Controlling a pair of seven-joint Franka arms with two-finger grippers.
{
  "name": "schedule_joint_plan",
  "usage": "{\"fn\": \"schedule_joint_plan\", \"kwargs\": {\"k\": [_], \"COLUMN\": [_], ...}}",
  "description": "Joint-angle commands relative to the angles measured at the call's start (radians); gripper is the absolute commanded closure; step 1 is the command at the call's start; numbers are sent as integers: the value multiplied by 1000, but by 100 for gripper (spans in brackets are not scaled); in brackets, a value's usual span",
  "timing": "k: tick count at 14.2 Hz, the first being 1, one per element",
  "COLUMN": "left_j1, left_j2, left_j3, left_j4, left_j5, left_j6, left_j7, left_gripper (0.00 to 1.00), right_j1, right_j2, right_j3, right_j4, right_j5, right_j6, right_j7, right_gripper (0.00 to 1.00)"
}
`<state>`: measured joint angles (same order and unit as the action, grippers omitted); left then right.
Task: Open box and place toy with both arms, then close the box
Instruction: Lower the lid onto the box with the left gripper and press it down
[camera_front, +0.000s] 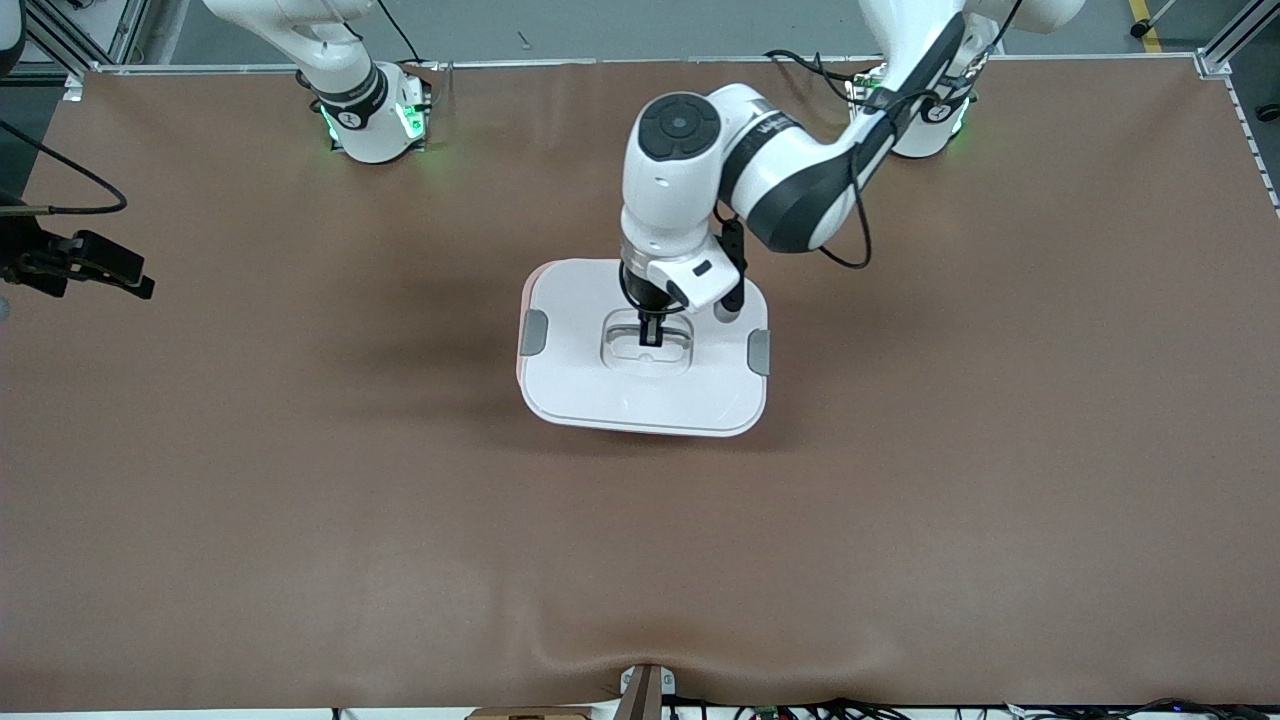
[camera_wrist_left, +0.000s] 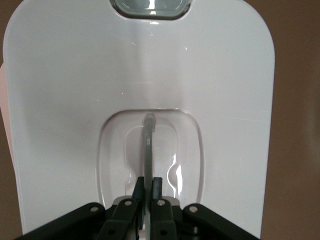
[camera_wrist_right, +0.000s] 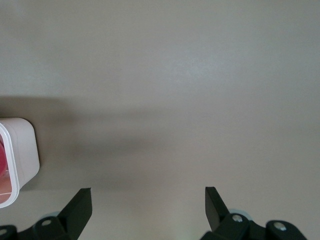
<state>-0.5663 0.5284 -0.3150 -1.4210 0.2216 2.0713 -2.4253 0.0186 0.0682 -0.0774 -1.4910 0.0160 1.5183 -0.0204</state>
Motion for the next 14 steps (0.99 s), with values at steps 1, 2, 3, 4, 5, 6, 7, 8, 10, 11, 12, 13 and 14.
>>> {"fn": "schedule_joint_plan", "kwargs": {"k": [1,2,3,4,5,6,7,8,10,11,12,13,14], "left_j1": [-46,-61,-69,-72,-72,-79,-90,-101,-103,-103,-104,-103,-99], "left_j2": [11,19,31,36,44,48,59,65,71,77,85,88,90], "left_j3": [11,11,10,10,10,11,10,10,11,11,11,11,10], "left_j4": [8,7,7,7,7,7,7,5,2,2,2,2,2], "left_j5": [54,82,97,107,113,119,133,140,143,144,144,154,156], "left_j6": [9,9,9,9,9,9,9,9,9,9,9,9,9], "left_j7": [-58,-76,-92,-97,-97,-97,-97,-97,-98,-98,-98,-98,-98], "left_gripper": [100,100,100,100,100,100,100,100,100,100,100,100,100], "right_j1": [-37,-37,-43,-63,-77,-77,-78,-80,-80,-80,-78,-72,-69], "right_j2": [-15,-15,-15,-15,-15,-15,-13,-10,-7,-7,-7,-7,-7], "right_j3": [13,11,8,4,5,5,5,5,5,5,5,7,8], "right_j4": [6,6,8,9,9,23,47,58,71,71,66,60,60], "right_j5": [18,16,16,21,22,22,22,22,22,24,24,24,24], "right_j6": [-10,-18,-30,-41,-50,-56,-59,-66,-66,-66,-70,-82,-84], "right_j7": [-53,-52,-52,-58,-64,-66,-67,-66,-64,-64,-62,-58,-53], "right_gripper": [0,0,0,0,0,0,0,0,0,0,0,0,0]}}
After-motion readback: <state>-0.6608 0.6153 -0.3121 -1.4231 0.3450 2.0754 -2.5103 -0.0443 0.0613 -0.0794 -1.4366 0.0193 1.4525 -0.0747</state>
